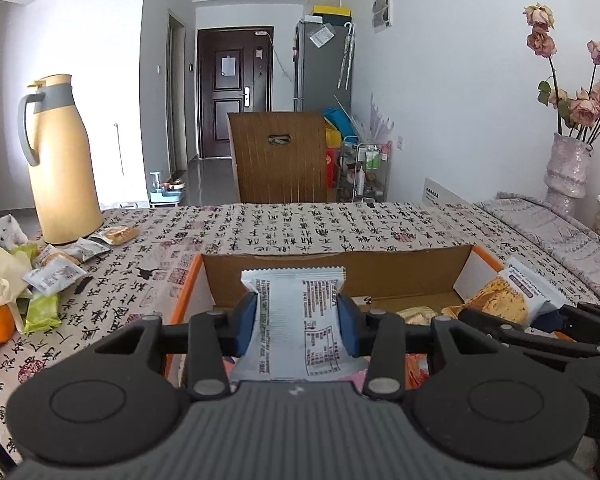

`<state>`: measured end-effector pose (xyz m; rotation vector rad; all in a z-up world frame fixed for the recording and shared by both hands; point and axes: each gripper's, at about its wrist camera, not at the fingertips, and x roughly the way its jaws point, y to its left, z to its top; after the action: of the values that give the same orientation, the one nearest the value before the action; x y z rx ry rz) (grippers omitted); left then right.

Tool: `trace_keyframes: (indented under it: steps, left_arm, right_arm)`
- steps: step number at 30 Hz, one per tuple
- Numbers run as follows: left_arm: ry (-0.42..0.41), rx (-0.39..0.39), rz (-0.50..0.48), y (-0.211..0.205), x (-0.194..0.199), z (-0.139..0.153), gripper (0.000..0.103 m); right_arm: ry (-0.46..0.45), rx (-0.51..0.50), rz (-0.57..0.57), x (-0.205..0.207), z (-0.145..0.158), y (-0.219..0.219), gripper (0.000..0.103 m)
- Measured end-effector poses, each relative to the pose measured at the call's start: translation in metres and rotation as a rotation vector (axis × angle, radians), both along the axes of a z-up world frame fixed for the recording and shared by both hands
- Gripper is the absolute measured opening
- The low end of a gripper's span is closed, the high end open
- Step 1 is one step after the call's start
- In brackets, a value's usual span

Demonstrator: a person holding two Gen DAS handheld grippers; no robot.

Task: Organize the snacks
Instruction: 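Carry the cookie packet and white packet into the box and open both tools, then withdraw both open tools from the box back to the snack pile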

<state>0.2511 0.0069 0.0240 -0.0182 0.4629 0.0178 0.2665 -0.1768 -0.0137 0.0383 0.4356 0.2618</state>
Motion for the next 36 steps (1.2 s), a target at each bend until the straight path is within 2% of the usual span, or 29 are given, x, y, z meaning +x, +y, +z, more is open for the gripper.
trace_keyframes:
  steps: [2, 5, 6, 7, 8, 9, 10, 11, 24, 36]
  left_arm:
    - [0.005, -0.006, 0.001, 0.001, 0.001, -0.002, 0.044]
    - [-0.008, -0.027, 0.014, 0.004, -0.001, -0.001, 0.054]
    - [-0.013, -0.034, 0.016, 0.005, -0.002, 0.0, 0.065]
    - [-0.021, -0.038, 0.023, 0.006, -0.004, 0.002, 0.087]
    - [-0.033, -0.04, 0.035, 0.006, -0.005, 0.002, 0.097]
    - [-0.051, -0.038, 0.055, 0.006, -0.008, 0.004, 0.103]
    - [-0.06, -0.039, 0.066, 0.007, -0.01, 0.005, 0.103]
    - [-0.058, -0.051, 0.062, 0.008, -0.01, 0.006, 0.103]
    - [-0.029, -0.069, 0.07, 0.009, -0.006, 0.006, 0.103]
    - [-0.038, -0.096, 0.066, 0.01, -0.019, 0.029, 0.103]
  right_arm:
    - [0.013, -0.006, -0.005, 0.002, -0.002, 0.0, 0.044]
    - [0.024, -0.008, -0.024, 0.002, -0.004, -0.001, 0.045]
    - [0.026, -0.006, -0.027, 0.002, -0.004, -0.002, 0.055]
    - [0.026, -0.002, -0.03, 0.002, -0.004, -0.003, 0.072]
    - [0.025, 0.0, -0.036, 0.002, -0.004, -0.003, 0.082]
    - [0.021, -0.001, -0.044, 0.002, -0.004, -0.004, 0.096]
    - [0.014, -0.002, -0.052, 0.001, -0.003, -0.004, 0.102]
    - [0.01, 0.003, -0.055, 0.001, -0.003, -0.005, 0.103]
    - [0.013, 0.014, -0.06, 0.0, -0.001, -0.008, 0.103]
    - [-0.018, 0.014, -0.075, -0.02, 0.023, -0.013, 0.103]
